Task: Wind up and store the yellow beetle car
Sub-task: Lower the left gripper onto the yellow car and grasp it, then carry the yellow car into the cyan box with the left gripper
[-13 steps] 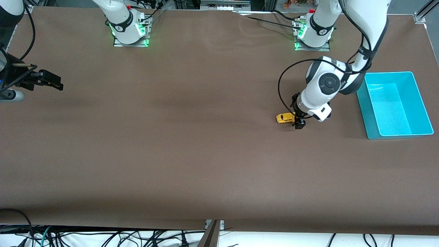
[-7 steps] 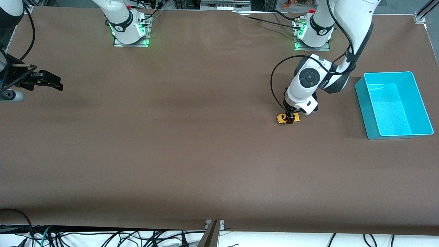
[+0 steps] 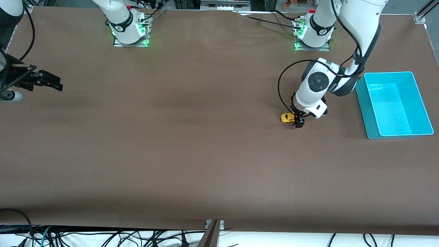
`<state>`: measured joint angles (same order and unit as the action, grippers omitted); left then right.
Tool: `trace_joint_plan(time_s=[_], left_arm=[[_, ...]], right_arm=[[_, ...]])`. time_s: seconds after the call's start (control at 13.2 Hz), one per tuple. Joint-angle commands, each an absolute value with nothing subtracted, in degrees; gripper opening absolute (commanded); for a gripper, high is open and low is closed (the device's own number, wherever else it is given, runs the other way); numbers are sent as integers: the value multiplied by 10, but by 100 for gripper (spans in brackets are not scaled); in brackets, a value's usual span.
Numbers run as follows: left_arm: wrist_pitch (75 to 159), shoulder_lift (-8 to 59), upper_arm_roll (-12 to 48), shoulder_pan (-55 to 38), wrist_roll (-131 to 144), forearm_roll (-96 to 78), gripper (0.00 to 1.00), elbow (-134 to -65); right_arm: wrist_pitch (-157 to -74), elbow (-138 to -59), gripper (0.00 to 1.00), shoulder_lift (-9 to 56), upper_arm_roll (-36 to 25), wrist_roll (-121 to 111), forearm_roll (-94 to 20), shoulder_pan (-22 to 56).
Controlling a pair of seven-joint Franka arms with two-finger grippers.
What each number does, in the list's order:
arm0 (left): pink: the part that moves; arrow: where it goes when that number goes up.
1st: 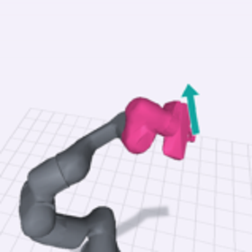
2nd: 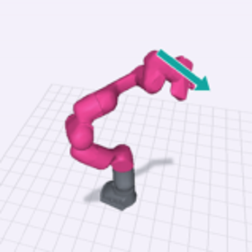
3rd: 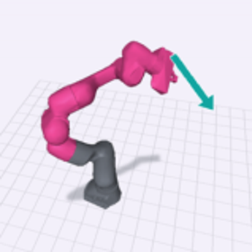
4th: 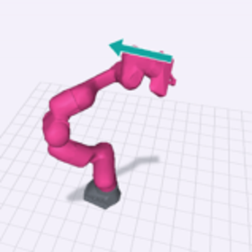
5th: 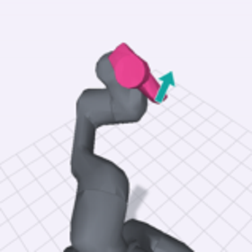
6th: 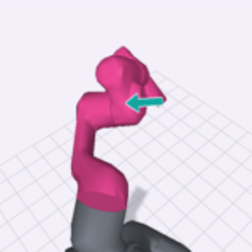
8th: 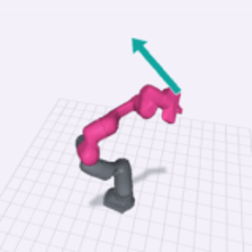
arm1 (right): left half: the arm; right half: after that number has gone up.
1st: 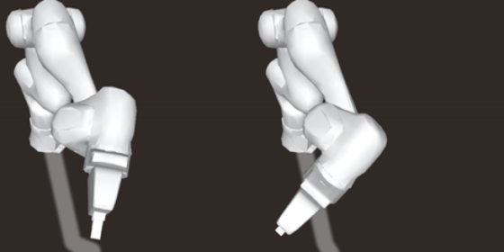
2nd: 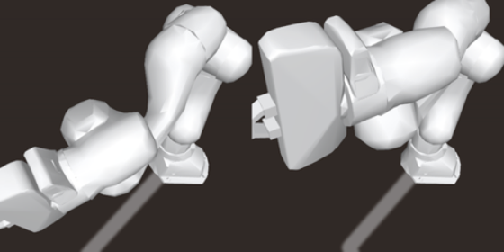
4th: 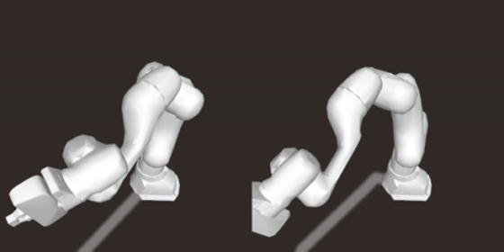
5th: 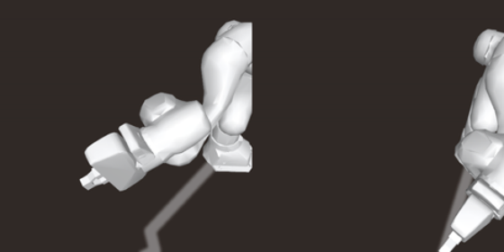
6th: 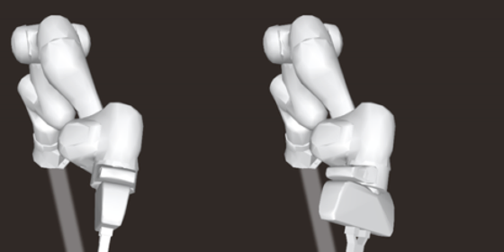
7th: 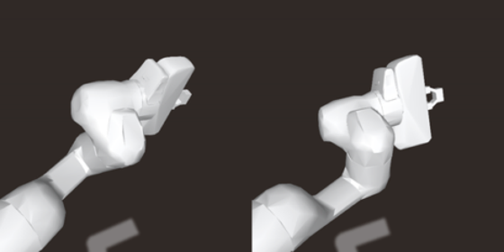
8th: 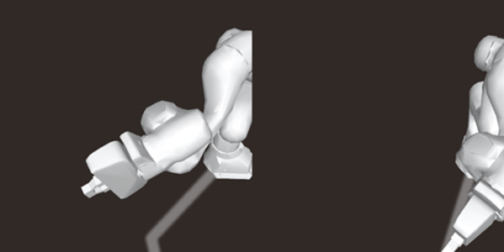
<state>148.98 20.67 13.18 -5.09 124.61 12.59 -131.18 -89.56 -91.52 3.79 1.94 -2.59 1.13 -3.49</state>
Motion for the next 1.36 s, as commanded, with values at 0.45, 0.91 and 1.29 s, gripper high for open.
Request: trace_joint_plan(time_s=[0.45,0.91,1.29], left_arm=[[1477,172,112,-52,1269,145,0,-1305],[1152,113,82,41,1104,98,0,-1140],[1087,80,80,206,853,99,0,-1146]], right_arm=[[-897,-912,100,36,18,-21,18,-34],[-897,-912,100,36,18,-21,18,-34],[-897,-911,100,36,18,-21,18,-34]])
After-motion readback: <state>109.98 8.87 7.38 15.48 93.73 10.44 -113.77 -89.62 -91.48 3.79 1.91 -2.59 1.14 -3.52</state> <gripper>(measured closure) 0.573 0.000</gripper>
